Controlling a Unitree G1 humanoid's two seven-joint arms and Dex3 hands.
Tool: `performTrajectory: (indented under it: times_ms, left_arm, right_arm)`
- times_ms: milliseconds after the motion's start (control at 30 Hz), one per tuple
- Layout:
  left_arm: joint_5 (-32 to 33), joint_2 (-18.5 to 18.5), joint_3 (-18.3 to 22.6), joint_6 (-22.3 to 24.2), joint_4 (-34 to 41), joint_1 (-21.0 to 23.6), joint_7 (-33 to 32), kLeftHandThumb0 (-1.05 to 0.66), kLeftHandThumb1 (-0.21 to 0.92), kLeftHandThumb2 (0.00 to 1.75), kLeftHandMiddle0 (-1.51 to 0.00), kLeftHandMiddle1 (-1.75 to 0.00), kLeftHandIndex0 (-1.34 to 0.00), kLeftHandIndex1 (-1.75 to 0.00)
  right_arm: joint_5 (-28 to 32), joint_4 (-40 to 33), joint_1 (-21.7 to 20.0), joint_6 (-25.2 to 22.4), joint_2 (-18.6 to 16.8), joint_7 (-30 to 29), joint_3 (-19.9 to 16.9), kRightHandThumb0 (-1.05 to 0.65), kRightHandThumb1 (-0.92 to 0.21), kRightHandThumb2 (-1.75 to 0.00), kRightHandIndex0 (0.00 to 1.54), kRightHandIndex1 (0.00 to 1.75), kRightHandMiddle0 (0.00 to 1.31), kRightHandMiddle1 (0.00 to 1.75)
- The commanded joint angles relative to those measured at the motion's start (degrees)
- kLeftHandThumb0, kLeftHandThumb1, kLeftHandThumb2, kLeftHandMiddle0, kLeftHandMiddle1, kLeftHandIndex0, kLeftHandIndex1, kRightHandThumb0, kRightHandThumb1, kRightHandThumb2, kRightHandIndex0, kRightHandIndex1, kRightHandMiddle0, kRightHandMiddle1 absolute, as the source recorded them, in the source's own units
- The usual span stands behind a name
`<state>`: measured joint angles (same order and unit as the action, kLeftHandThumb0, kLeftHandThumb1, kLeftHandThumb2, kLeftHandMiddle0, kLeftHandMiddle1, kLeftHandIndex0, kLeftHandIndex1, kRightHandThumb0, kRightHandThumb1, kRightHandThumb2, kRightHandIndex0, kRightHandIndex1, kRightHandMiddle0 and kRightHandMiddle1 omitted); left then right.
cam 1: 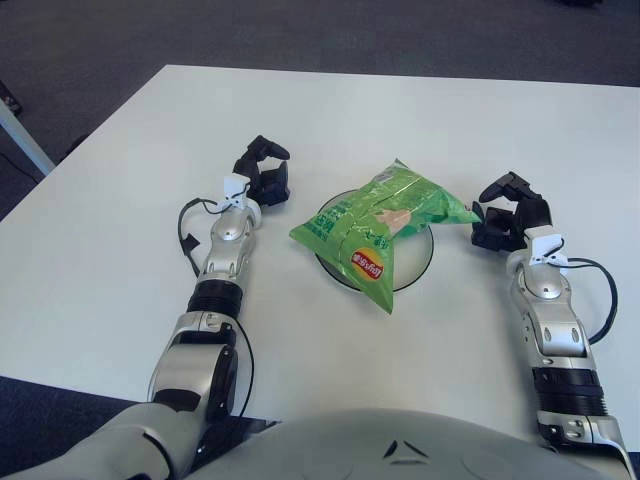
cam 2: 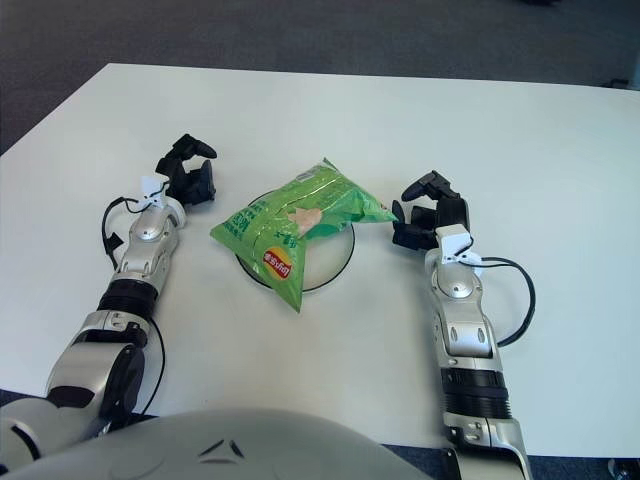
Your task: Put the snack into the plate.
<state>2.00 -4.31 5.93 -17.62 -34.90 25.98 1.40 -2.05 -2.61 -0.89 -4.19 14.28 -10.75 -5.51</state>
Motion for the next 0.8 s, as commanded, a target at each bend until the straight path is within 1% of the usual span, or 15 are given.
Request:
performTrajectory:
  times_ms: [0, 67, 167, 300, 433, 567, 600, 667, 767]
  left_arm:
    - [0.1, 1.3, 0.7, -0.4, -2.3, -6.4, -1.7, -0.42, 0.54, 1.04, -1.21, -1.75, -0.45, -1.75]
    - [-0.2, 1.5, 0.8, -1.2, -2.2, -6.4, -2.5, -0.42, 0.53, 1.05, -1.22, -1.75, -0.45, -1.75]
    - [-0.9, 1.9, 0.7, -2.4, -2.2, -6.4, -3.8, -0.42, 0.51, 1.08, -1.22, -1.75, -0.47, -1.75]
    - [-1.8, 2.0, 0.3, -2.6, -1.7, -6.6, -4.7, -0.43, 0.48, 1.11, -1.22, -1.75, -0.49, -1.75]
    - [-2.1, 1.9, -0.2, -2.2, -0.9, -7.1, -4.8, -0.43, 0.48, 1.12, -1.22, -1.75, -0.49, -1.75]
    - [-1.7, 1.9, -0.4, -2.1, 0.1, -7.7, -3.8, -0.43, 0.47, 1.12, -1.22, -1.75, -0.49, -1.75]
    - [-1.6, 2.0, -0.4, -2.0, 0.4, -7.8, -3.6, -0.43, 0.47, 1.13, -1.22, -1.75, -0.5, -1.75]
    - [-1.2, 2.1, -0.5, -1.8, 0.9, -8.0, -3.1, -0.43, 0.47, 1.13, -1.23, -1.75, -0.5, -1.75]
    - [-0.7, 2.0, -0.5, -1.3, 1.8, -8.4, -2.4, -0.43, 0.47, 1.13, -1.24, -1.75, -0.5, -1.75]
  right_arm:
    - [-0.9, 10.3, 7.1, 9.4, -3.2, 0.3, 0.6, -0.47, -0.36, -1.26, 1.27, 1.75, 0.58, 1.75]
    - [-1.5, 12.3, 6.8, 15.1, -2.6, 0.4, 0.9, -0.47, -0.36, -1.26, 1.27, 1.75, 0.58, 1.75]
    - [-2.9, 15.6, 6.2, 22.0, -1.8, 0.0, 1.3, -0.47, -0.36, -1.26, 1.27, 1.75, 0.58, 1.75]
    - [-4.0, 19.9, 4.9, 27.4, -1.2, -0.4, 1.4, -0.47, -0.37, -1.26, 1.28, 1.75, 0.58, 1.75]
    - [-4.2, 23.1, 3.8, 30.3, -0.6, -0.4, 1.1, -0.47, -0.37, -1.26, 1.28, 1.75, 0.58, 1.75]
    - [-5.4, 25.1, 3.2, 30.9, 0.1, -1.5, 0.5, -0.47, -0.37, -1.25, 1.28, 1.75, 0.57, 1.75]
    - [-5.4, 24.7, 3.3, 31.0, 0.0, -1.6, 0.5, -0.47, -0.37, -1.25, 1.28, 1.75, 0.57, 1.75]
    - [-4.5, 20.3, 4.9, 30.6, -0.8, -1.1, 0.7, -0.47, -0.37, -1.26, 1.26, 1.75, 0.58, 1.75]
    - [-1.9, 22.4, 4.2, 31.9, -1.4, 0.4, 0.0, -0.47, -0.36, -1.27, 1.24, 1.75, 0.58, 1.75]
